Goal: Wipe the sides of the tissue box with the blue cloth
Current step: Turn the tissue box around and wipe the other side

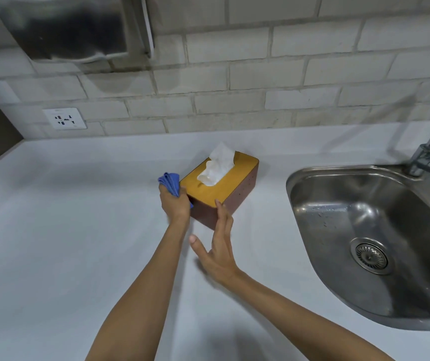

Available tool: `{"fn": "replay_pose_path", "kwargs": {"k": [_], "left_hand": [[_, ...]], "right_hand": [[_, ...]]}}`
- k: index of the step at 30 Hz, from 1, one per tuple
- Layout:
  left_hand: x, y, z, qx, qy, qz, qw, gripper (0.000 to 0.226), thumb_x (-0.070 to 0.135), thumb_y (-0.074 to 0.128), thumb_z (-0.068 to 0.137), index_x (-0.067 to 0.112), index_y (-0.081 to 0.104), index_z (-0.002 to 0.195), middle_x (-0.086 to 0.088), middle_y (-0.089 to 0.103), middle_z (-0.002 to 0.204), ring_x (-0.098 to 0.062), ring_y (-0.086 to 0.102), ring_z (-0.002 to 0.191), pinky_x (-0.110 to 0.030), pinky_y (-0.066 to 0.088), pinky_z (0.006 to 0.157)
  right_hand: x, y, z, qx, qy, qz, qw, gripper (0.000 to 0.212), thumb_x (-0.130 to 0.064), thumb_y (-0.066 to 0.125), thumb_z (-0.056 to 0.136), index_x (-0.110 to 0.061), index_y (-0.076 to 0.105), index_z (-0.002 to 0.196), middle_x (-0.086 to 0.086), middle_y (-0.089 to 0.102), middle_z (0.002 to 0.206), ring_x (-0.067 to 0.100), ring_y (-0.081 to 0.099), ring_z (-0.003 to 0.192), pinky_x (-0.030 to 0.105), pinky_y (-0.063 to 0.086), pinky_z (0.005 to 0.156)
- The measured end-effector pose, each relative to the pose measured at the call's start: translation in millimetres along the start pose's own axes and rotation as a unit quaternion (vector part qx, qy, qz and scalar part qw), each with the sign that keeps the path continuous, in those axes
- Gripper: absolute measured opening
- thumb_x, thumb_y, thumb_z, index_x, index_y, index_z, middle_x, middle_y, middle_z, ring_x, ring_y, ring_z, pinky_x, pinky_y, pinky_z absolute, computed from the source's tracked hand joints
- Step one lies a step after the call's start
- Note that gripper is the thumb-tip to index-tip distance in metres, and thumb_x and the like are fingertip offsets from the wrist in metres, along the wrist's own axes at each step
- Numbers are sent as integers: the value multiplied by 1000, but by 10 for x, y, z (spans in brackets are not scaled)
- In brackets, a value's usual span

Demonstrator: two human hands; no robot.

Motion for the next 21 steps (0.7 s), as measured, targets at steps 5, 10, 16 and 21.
{"fn": "replay_pose_path", "kwargs": {"k": [5, 10, 16, 21], "left_hand": [[-201, 50, -210, 11, -96, -64, 993, 47, 27, 58, 92, 5, 41, 130, -18, 58, 124, -33, 58, 108, -33, 45, 80], [-284, 138, -408, -8, -136, -89, 987, 54, 30, 60, 89, 6, 40, 133, -18, 55, 128, -32, 57, 113, -35, 46, 86], [-302, 225, -450, -15, -170, -94, 981, 59, 33, 62, 88, 10, 38, 136, -16, 53, 131, -32, 55, 116, -45, 47, 99], [-343, 259, -342, -30, -173, -91, 980, 55, 32, 55, 92, 10, 36, 138, -17, 52, 132, -32, 53, 119, -47, 44, 104]], "right_hand": [[139, -514, 210, 115, 40, 4, 993, 44, -46, 46, 85, -31, 39, 127, -7, 54, 109, -5, 55, 92, 17, 43, 82], [402, -1263, 907, 228, 139, -41, 963, 34, -34, 41, 97, -16, 49, 124, 6, 54, 122, 12, 54, 94, 25, 38, 85], [765, -1378, 1591, 55, 258, -62, 963, 58, -49, 22, 98, -17, 34, 145, 8, 40, 149, 26, 36, 137, 35, 25, 109], [946, -1237, 1763, -7, 312, 37, 949, 57, -44, 21, 100, -14, 31, 147, 7, 34, 154, 22, 32, 141, 32, 23, 112]]}}
Point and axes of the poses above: each hand's wrist, its own z-axis towards the middle knuckle, its own y-axis out of the palm, x = y × z, the point moved 4 cm from there along z, towards the middle knuckle
